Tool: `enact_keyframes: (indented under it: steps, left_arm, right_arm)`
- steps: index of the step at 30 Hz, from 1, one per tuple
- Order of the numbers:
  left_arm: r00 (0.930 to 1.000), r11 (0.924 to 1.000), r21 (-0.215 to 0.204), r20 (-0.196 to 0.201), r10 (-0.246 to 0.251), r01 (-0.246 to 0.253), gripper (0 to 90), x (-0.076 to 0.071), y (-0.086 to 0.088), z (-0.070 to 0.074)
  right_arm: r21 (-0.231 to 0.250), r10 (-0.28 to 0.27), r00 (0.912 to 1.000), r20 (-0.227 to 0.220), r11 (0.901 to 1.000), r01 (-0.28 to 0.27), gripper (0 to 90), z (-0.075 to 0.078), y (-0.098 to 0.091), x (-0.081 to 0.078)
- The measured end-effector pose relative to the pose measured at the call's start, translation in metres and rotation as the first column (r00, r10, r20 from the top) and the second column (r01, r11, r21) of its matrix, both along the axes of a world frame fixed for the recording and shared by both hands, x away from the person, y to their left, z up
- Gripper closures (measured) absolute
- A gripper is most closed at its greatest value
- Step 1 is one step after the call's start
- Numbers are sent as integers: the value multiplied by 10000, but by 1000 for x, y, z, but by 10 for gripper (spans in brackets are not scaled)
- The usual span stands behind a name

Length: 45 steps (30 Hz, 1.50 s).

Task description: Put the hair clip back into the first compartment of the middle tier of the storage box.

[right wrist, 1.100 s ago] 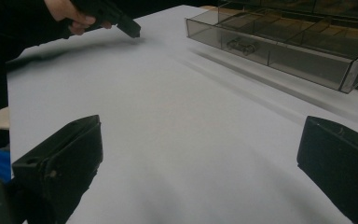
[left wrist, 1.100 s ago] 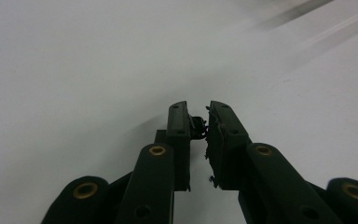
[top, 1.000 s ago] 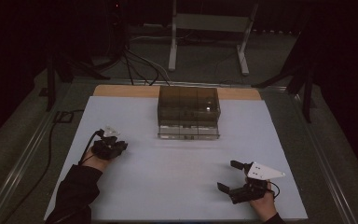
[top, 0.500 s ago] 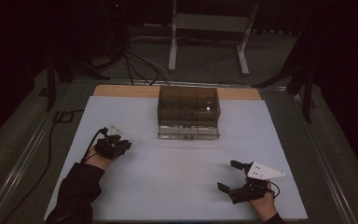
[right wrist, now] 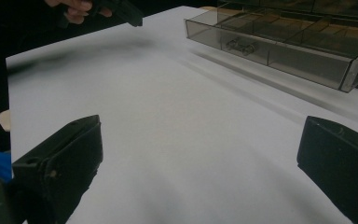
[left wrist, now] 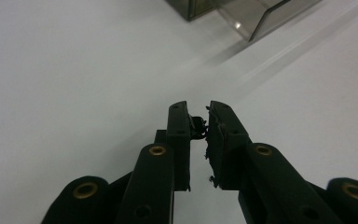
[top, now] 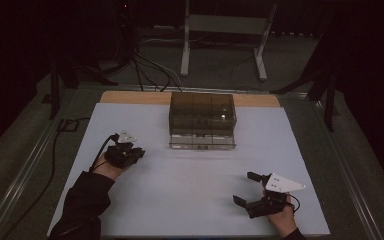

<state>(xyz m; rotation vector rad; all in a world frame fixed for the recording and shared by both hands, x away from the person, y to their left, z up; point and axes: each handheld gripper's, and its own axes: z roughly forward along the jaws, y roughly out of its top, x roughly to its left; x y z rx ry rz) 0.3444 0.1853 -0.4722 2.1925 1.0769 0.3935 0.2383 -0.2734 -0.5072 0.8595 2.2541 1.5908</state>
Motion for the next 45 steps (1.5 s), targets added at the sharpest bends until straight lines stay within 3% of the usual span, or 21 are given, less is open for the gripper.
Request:
enact_keyframes:
  steps: [17,24,45]
  left_arm:
    - [9983,9986,-118,307,-503,507,806,3,-16,19]
    - [9971,9966,-432,336,-681,695,806,6,-22,26]
    - [9904,9909,-480,653,-1222,1254,806,15,-44,40]
  right_arm:
    - [-7,3,10000,10,10000,-3,3,0,0,0]
    - [-23,17,10000,47,10000,-17,3,0,0,0]
    - [-12,-7,10000,35,10000,7,3,1,-1,-1]
